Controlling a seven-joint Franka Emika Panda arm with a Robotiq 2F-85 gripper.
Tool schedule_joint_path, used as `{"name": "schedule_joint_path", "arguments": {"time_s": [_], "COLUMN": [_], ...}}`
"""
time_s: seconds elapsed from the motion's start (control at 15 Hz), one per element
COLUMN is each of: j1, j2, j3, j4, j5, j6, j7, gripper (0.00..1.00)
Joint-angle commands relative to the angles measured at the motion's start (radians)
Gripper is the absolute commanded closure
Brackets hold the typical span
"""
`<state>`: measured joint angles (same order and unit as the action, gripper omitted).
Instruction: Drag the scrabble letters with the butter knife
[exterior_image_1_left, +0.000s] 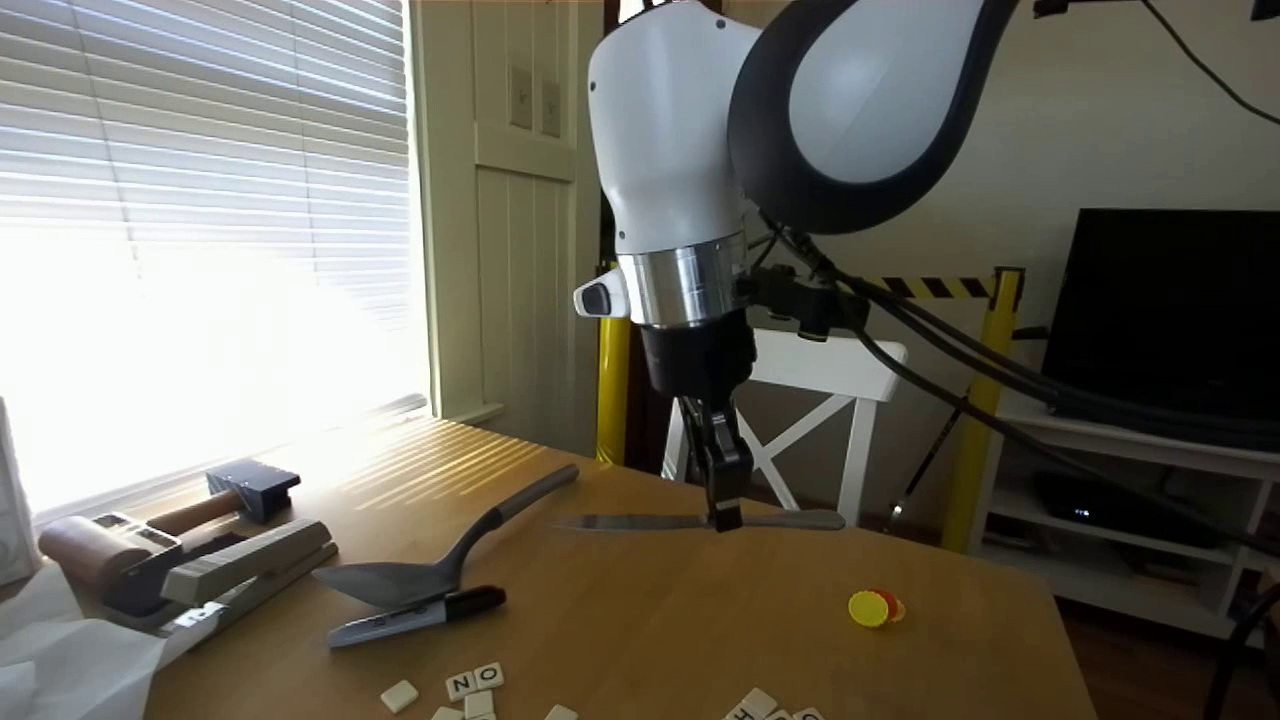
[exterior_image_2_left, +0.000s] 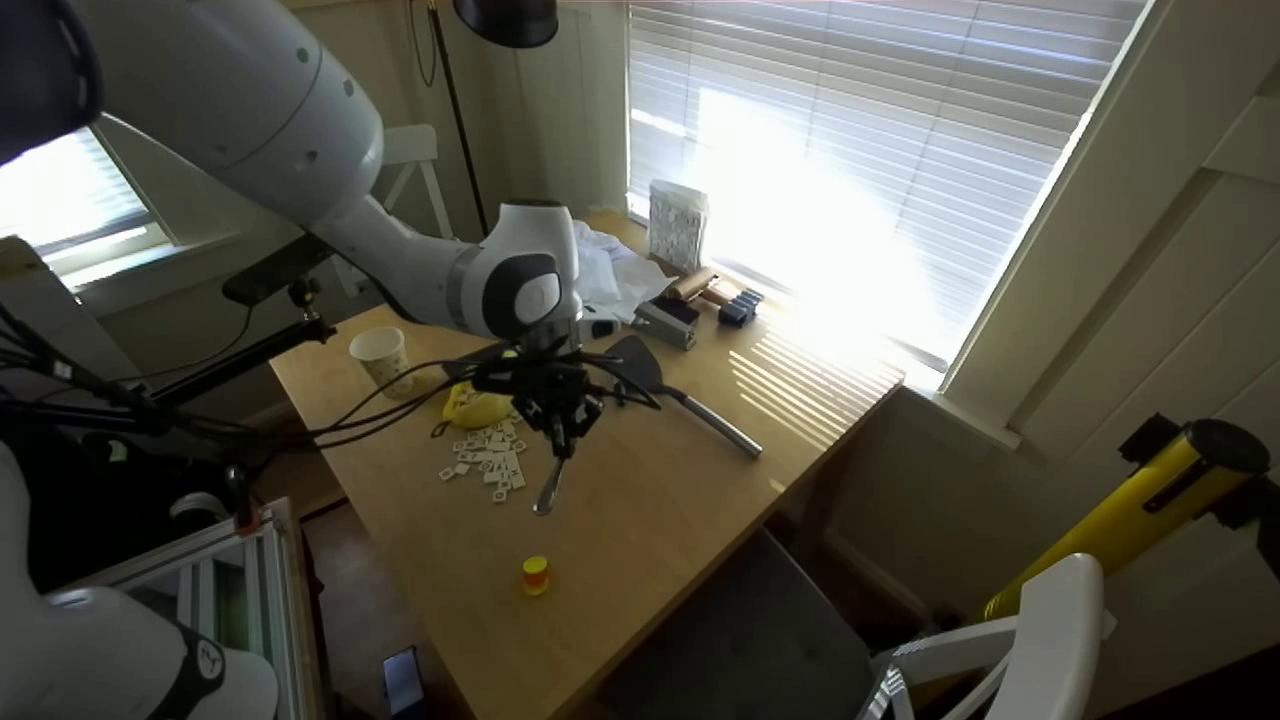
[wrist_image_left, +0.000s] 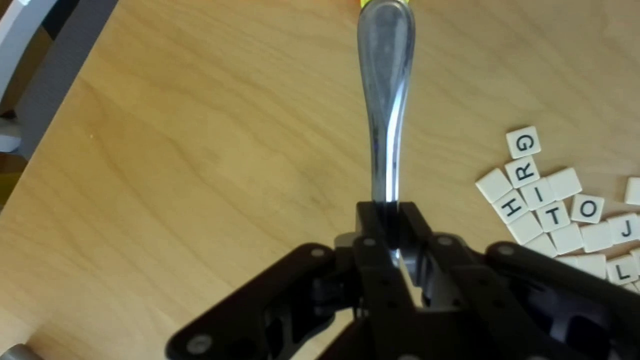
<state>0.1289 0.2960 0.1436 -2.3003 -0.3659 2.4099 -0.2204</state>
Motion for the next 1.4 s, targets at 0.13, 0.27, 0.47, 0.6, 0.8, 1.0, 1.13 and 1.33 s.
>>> {"name": "schedule_joint_path", "arguments": {"time_s": [0.13, 0.27, 0.47, 0.6, 0.8, 1.0, 1.13, 1.33], "j1": [-0.021, -0.031, -0.033, -0.026, -0.011, 0.001, 0.009, 0.023], "j2": [0.033, 0.04, 0.059, 0.074, 0.101, 0.124, 0.137, 0.154], "j3": [0.001, -0.005, -0.026, -0.044, -0.075, -0.1, -0.117, -0.141], "j4": [0.025, 0.022, 0.019, 0.015, 0.014, 0.017, 0.019, 0.021], "j5": [0.155, 0.191, 0.189, 0.164, 0.129, 0.112, 0.096, 0.065], "j6": [-0.014, 0.023, 0.091, 0.126, 0.173, 0.197, 0.207, 0.199], "j7": [-0.008, 0.003, 0.035, 0.063, 0.101, 0.13, 0.147, 0.167], "gripper": [0.96, 0.96, 0.96, 0.96, 0.96, 0.96, 0.96, 0.96]}}
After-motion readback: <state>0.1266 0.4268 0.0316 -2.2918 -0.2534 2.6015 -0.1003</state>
